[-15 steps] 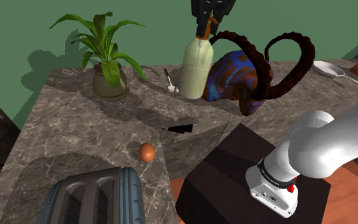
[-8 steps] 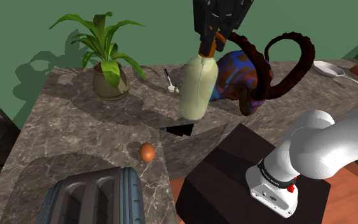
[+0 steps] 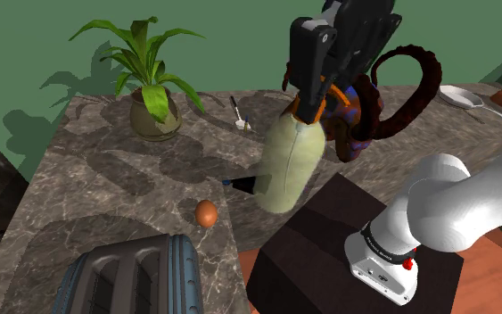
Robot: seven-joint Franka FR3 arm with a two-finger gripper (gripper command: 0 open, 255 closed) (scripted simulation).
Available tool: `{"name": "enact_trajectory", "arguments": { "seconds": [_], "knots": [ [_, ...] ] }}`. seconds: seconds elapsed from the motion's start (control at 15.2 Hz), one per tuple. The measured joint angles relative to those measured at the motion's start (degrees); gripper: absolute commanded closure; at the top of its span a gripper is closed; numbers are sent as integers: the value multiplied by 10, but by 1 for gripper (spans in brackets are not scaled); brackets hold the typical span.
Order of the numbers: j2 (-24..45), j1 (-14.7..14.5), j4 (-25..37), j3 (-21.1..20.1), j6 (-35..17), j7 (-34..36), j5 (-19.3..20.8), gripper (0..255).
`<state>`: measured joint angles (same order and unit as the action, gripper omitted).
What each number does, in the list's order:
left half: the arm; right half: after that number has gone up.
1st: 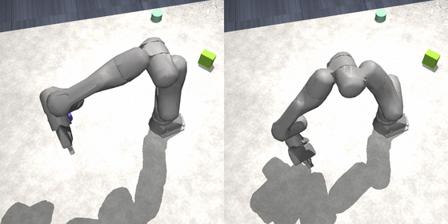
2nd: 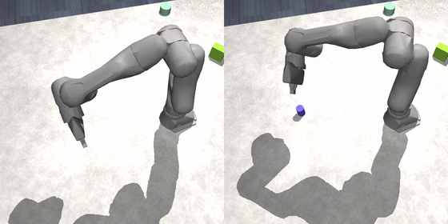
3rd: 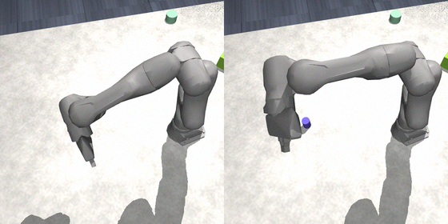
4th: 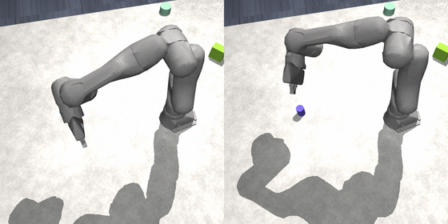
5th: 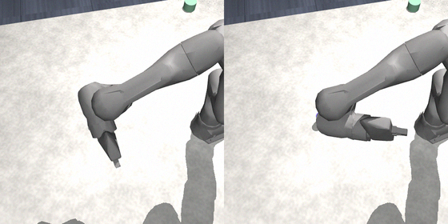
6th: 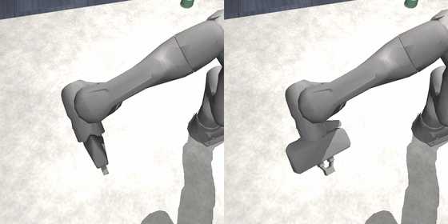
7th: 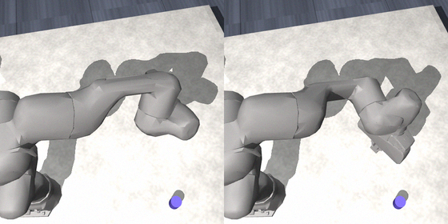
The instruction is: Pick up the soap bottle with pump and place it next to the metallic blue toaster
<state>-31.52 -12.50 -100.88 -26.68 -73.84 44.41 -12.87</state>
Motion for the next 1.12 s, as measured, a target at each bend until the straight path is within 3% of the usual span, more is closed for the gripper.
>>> {"name": "enact_trajectory", "arguments": {
  "seconds": [0.59, 0.86, 1.12],
  "knots": [
    [19, -10, 61, -110, 15, 133, -41, 255],
    [40, -6, 90, -175, 8, 200, -51, 255],
    [86, 13, 158, -266, 16, 280, -44, 255]
  ]
}}
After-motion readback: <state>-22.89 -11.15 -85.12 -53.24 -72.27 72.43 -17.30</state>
